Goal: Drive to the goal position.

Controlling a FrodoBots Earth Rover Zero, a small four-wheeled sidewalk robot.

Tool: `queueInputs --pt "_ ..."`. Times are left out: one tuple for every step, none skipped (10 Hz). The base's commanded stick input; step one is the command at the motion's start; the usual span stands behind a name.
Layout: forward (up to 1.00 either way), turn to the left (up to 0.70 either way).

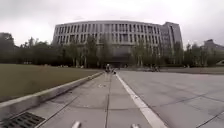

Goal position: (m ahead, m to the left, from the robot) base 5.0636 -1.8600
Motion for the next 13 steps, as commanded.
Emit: queueInputs --pt "0.70 0.00" --pt "0.70 0.00" --pt "0.70 0.00" --pt "0.70 0.00" --pt "0.70 -0.26" --pt "0.70 -0.33" --pt "0.70 -0.14" --pt "0.70 0.00" --pt "0.70 0.00" --pt "0.70 0.00" --pt "0.70 0.00" --pt "0.70 0.00" --pt "0.70 0.00"
